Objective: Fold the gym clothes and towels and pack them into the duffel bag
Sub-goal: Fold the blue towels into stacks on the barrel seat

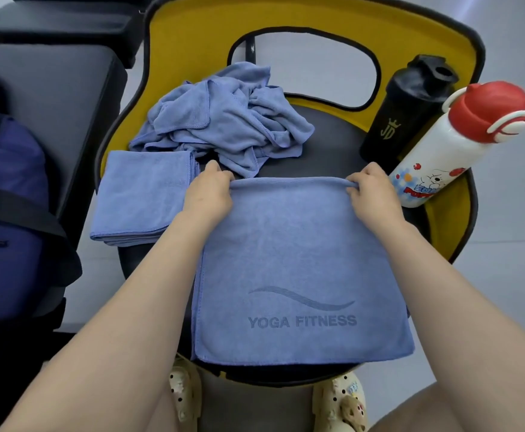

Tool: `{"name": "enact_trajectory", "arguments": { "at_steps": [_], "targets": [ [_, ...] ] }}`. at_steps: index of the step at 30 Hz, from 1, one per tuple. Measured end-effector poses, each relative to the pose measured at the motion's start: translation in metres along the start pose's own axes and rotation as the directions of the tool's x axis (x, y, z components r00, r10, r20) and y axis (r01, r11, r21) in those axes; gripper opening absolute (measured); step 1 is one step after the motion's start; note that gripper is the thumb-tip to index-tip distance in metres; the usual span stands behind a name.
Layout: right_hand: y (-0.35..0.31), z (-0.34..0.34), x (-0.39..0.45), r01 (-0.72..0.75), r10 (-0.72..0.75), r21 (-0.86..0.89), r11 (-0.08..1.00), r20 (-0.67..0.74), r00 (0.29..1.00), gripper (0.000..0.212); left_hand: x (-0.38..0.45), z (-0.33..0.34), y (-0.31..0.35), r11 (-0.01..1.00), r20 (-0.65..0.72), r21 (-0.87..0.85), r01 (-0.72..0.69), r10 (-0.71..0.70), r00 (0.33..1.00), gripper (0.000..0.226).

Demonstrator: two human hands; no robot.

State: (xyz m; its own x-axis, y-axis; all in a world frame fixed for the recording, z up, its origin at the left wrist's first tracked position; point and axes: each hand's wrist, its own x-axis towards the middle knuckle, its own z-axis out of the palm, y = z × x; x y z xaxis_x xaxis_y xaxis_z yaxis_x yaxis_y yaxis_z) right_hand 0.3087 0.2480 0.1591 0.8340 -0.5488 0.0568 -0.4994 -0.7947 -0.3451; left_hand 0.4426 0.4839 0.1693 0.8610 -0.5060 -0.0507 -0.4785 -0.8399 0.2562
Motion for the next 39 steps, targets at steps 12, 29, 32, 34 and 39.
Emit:
{"name": "enact_trajectory", "arguments": {
  "at_steps": [12, 29, 32, 34, 39],
  "targets": [
    [-0.012, -0.035, -0.007, 0.022, 0.003, 0.124, 0.992, -0.198, 0.980, 0.025, -0.001, -0.033, 0.003, 0.964, -0.324, -0.260, -0.059, -0.030, 0.946, 0.025],
    [-0.002, -0.062, -0.101, 0.159, -0.166, -0.093, 0.983, -0.066, 0.984, 0.023, -0.101, -0.054, -0.017, 0.957, -0.058, -0.123, -0.263, 0.258, 0.964, 0.028],
    [0.000, -0.065, -0.117, 0.173, -0.180, -0.132, 0.976, -0.043, 0.983, 0.024, -0.120, -0.050, -0.024, 0.957, 0.041, -0.065, -0.284, 0.287, 0.957, 0.029],
    [0.002, -0.065, -0.130, 0.161, -0.166, -0.139, 0.977, -0.028, 0.986, 0.024, -0.134, -0.045, -0.026, 0.956, 0.083, -0.048, -0.291, 0.294, 0.952, 0.029],
    [0.008, -0.062, -0.162, 0.140, -0.140, -0.173, 0.975, 0.013, 0.990, 0.019, -0.165, -0.034, -0.028, 0.975, 0.076, -0.094, -0.203, 0.210, 0.975, 0.030]
  ]
}}
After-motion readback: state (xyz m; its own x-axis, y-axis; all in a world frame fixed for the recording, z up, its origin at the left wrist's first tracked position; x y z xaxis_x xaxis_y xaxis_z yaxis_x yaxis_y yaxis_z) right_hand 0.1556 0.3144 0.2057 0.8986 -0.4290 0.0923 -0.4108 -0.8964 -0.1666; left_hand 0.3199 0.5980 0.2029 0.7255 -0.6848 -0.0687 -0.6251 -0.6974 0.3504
